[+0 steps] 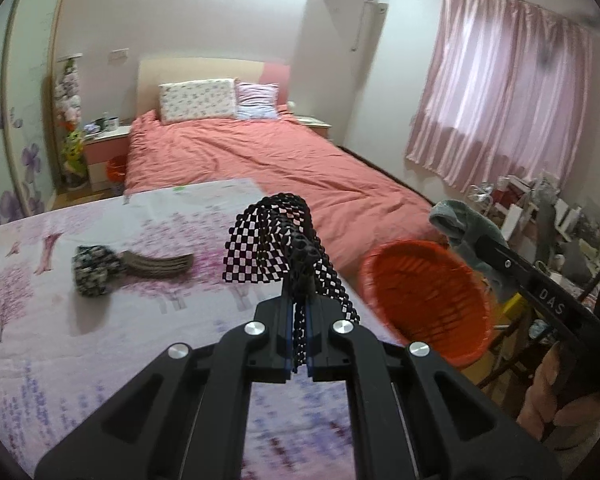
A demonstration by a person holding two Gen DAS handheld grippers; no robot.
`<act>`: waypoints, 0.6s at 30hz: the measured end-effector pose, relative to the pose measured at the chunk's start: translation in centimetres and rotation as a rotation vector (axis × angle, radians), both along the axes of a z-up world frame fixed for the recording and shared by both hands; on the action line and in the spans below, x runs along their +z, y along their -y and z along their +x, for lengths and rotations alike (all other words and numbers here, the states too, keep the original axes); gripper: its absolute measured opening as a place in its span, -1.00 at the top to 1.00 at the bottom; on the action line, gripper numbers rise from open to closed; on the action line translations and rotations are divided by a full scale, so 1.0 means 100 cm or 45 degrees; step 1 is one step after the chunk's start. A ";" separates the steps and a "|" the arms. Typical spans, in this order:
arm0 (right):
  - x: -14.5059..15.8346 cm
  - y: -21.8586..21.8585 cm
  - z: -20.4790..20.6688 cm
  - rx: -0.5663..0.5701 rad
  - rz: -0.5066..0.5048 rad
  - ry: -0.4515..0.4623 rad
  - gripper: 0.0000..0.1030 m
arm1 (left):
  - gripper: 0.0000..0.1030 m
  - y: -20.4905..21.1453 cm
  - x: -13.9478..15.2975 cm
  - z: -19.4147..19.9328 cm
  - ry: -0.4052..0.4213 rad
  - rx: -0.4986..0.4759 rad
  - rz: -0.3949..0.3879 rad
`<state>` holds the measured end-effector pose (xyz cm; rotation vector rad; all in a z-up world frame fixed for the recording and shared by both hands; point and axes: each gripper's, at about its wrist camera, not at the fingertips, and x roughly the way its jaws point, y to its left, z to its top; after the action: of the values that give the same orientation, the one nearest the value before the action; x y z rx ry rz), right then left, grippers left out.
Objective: Collect trash
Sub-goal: 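Carry mesh mat and sock over the orange basket and open both grippers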
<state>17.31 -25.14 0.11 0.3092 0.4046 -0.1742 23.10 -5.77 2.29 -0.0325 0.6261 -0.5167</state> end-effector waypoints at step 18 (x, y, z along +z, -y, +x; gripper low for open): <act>-0.024 0.109 0.000 -0.239 0.166 0.008 0.85 | 0.88 0.163 -0.032 0.021 -0.087 -0.321 0.009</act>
<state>17.33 -36.05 -2.31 0.4760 0.3812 -0.3316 25.17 -22.05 -0.88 0.0363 0.7033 -0.7596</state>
